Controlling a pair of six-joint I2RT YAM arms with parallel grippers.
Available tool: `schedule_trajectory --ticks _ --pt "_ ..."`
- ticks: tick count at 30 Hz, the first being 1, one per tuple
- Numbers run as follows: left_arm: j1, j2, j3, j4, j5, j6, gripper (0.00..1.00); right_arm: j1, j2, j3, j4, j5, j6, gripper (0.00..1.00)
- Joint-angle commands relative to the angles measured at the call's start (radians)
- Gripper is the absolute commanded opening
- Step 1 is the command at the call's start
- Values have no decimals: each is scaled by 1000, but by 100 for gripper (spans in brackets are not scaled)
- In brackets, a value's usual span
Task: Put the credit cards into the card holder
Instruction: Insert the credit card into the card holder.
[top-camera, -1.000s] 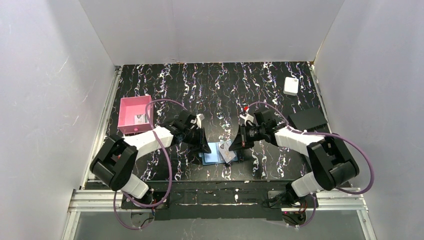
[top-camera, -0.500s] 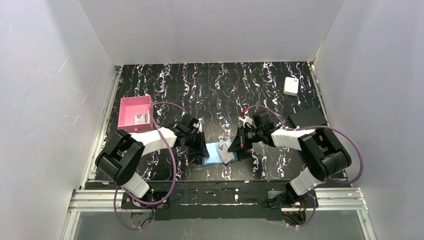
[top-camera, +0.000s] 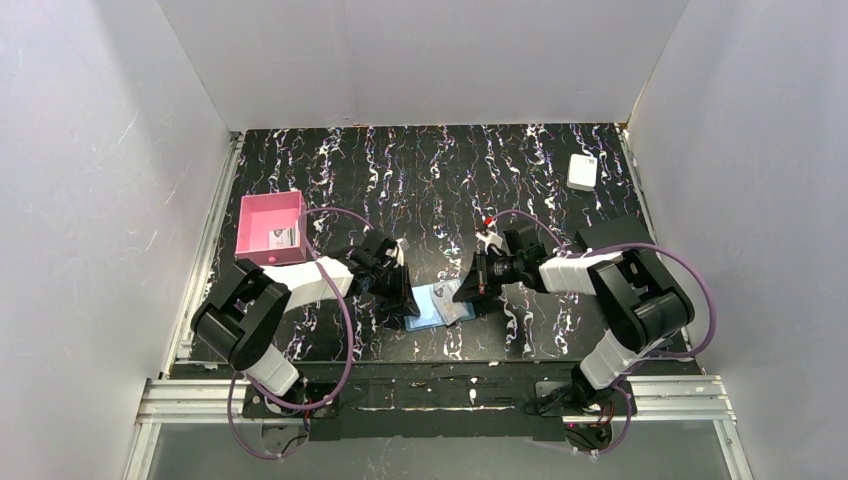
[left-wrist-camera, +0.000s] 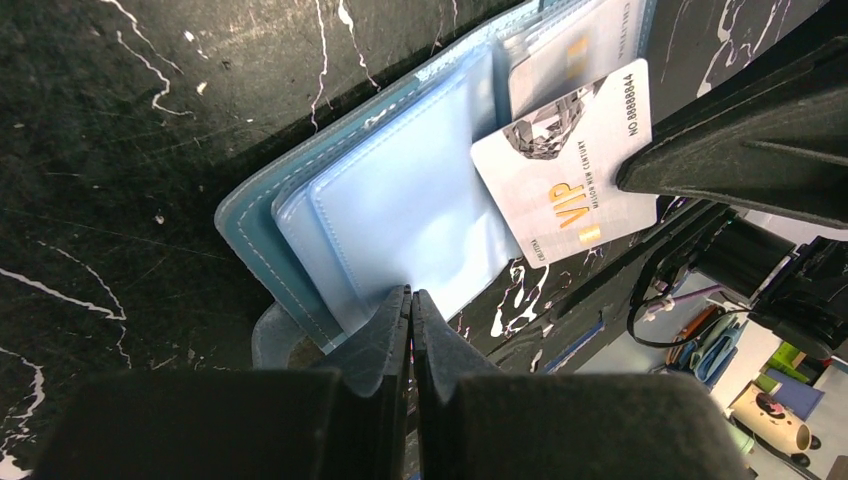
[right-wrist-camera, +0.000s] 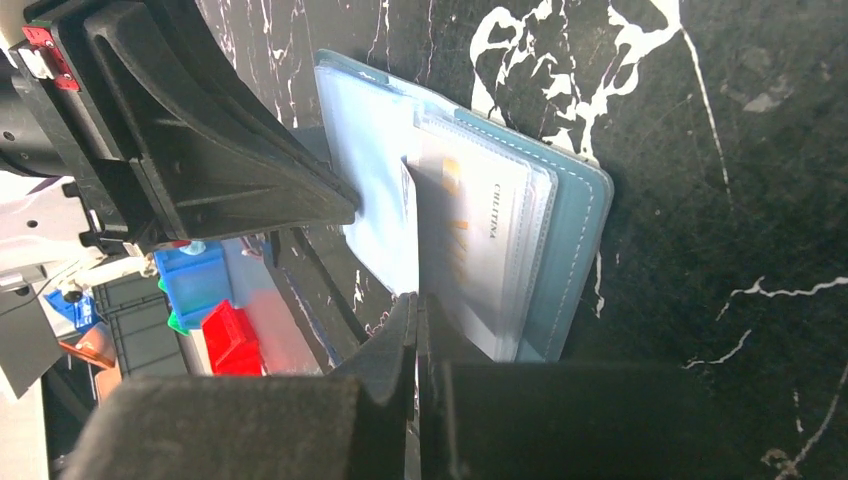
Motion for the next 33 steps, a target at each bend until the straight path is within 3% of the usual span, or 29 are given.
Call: schedule_trajectory --ticks 1,17,33 --pt "-9 10 -43 -37 -44 16 0 9 36 -17 107 -3 22 1" --pt "-11 1 -63 -38 -57 25 0 39 89 -73 389 17 100 1" --pt "-11 -16 -62 -36 -52 20 0 68 116 -193 707 79 304 1"
